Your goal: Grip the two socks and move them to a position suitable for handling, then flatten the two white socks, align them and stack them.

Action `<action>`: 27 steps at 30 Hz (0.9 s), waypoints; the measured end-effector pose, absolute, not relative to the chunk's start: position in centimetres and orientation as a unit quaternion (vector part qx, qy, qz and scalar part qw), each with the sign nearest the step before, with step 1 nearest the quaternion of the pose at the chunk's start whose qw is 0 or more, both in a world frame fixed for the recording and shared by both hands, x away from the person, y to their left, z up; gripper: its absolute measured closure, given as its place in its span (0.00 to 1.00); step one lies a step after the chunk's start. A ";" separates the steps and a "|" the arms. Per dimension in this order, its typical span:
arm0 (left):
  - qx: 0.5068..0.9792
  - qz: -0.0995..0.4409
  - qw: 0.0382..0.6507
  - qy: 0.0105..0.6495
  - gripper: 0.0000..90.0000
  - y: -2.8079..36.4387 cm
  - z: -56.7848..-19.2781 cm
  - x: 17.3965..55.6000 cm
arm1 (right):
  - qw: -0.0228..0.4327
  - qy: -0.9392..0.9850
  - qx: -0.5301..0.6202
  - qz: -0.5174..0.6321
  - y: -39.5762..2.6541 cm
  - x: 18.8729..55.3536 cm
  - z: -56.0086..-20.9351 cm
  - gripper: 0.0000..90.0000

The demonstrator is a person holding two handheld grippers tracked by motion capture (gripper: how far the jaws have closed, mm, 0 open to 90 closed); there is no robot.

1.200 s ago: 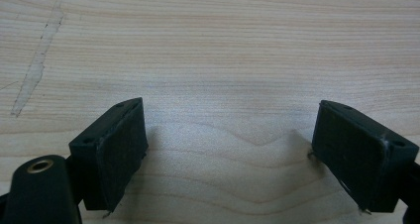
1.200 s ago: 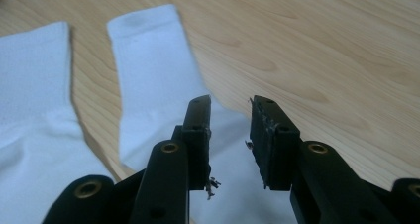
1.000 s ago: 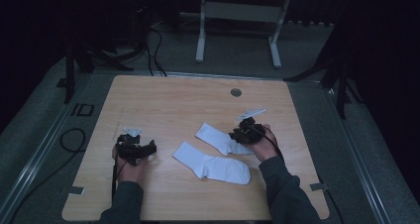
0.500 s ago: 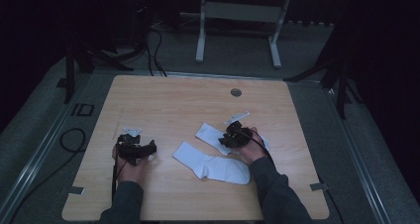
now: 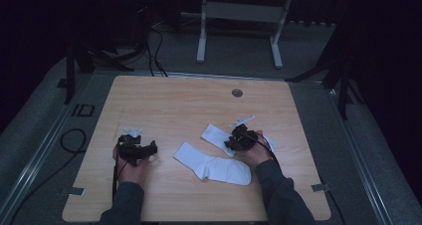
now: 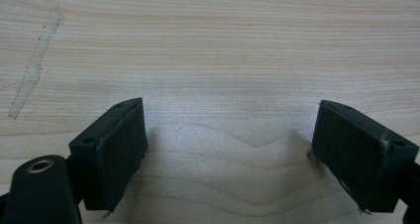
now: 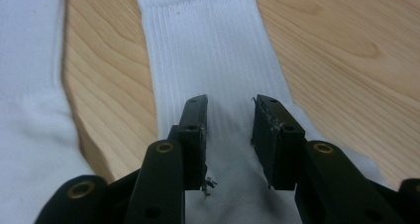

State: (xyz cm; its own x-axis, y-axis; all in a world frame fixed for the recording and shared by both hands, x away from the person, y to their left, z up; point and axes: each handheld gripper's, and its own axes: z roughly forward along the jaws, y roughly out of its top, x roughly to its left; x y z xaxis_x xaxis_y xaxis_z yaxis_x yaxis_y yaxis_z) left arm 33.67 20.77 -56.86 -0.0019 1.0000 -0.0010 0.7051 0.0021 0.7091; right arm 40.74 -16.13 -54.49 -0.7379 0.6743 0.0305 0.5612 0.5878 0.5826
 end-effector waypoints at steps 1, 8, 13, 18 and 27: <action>0.652 0.272 0.272 0.654 0.15 20.8 -56.9 33.7 | 0.098 0.885 0.351 0.290 -16.4 40.7 -54.5 0.73; 0.652 0.272 0.272 0.654 0.15 20.8 -56.9 33.7 | 0.105 0.876 0.368 0.294 -18.3 40.3 -54.6 0.73; 0.652 0.272 0.272 0.654 0.15 20.8 -56.9 33.7 | 0.108 0.868 0.383 0.297 -19.7 39.8 -54.6 0.73; 0.652 0.272 0.272 0.654 0.15 20.8 -56.9 33.7 | 0.108 0.862 0.394 0.301 -20.8 39.4 -54.7 0.73; 0.651 0.272 0.272 0.654 0.15 20.8 -56.9 33.7 | 0.109 0.857 0.402 0.304 -21.7 39.0 -54.7 0.73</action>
State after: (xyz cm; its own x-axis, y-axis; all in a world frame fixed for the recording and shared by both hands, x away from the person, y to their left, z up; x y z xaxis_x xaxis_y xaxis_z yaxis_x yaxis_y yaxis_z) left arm 33.68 20.75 -56.87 -0.0032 1.0000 -0.0012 0.7035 0.0031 0.7107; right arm 39.00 -21.66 -54.72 -0.6535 0.7546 0.0582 0.6225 0.4922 0.6085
